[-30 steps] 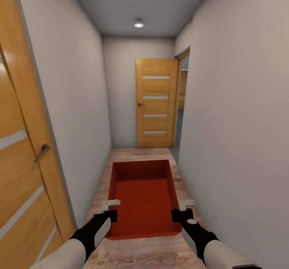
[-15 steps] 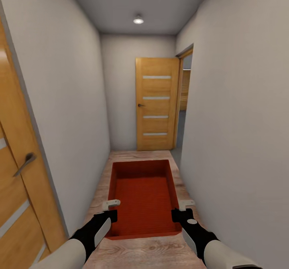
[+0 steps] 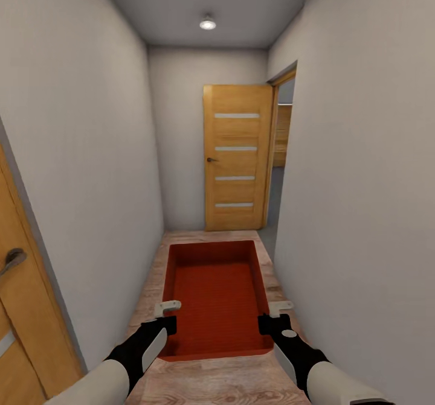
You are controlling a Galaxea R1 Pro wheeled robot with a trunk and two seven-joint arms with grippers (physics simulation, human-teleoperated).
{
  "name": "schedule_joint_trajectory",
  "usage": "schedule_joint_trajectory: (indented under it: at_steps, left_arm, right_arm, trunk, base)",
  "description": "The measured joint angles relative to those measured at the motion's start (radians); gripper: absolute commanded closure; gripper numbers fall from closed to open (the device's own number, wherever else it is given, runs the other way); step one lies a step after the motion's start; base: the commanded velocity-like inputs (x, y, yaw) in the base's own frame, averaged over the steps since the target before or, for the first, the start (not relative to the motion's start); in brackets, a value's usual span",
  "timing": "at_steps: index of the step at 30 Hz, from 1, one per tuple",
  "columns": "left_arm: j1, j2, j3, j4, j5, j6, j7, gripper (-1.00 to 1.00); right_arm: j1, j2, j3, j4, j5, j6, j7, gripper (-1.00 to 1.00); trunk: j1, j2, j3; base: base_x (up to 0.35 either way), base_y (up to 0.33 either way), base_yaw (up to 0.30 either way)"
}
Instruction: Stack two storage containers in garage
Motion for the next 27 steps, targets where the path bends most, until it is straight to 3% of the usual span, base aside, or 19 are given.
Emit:
schedule_joint_trajectory:
  at_steps: [23,27]
  left_arm:
    - [0.000,0.000,0.001,0.000,-0.001,-0.003,-0.001,1.00]
    - [0.000,-0.001,0.001,0.000,-0.002,-0.001,0.000,1.00]
  right_arm:
    - [0.000,0.000,0.000,0.000,0.000,-0.003,-0.001,1.00]
    - [0.000,0.000,-0.001,0.000,0.001,-0.002,0.000,1.00]
  trunk:
    - [0.000,0.000,0.000]
    - [0.000,0.000,0.000]
  base:
    - [0.326,0.000,0.000]
    - [0.326,0.000,0.143]
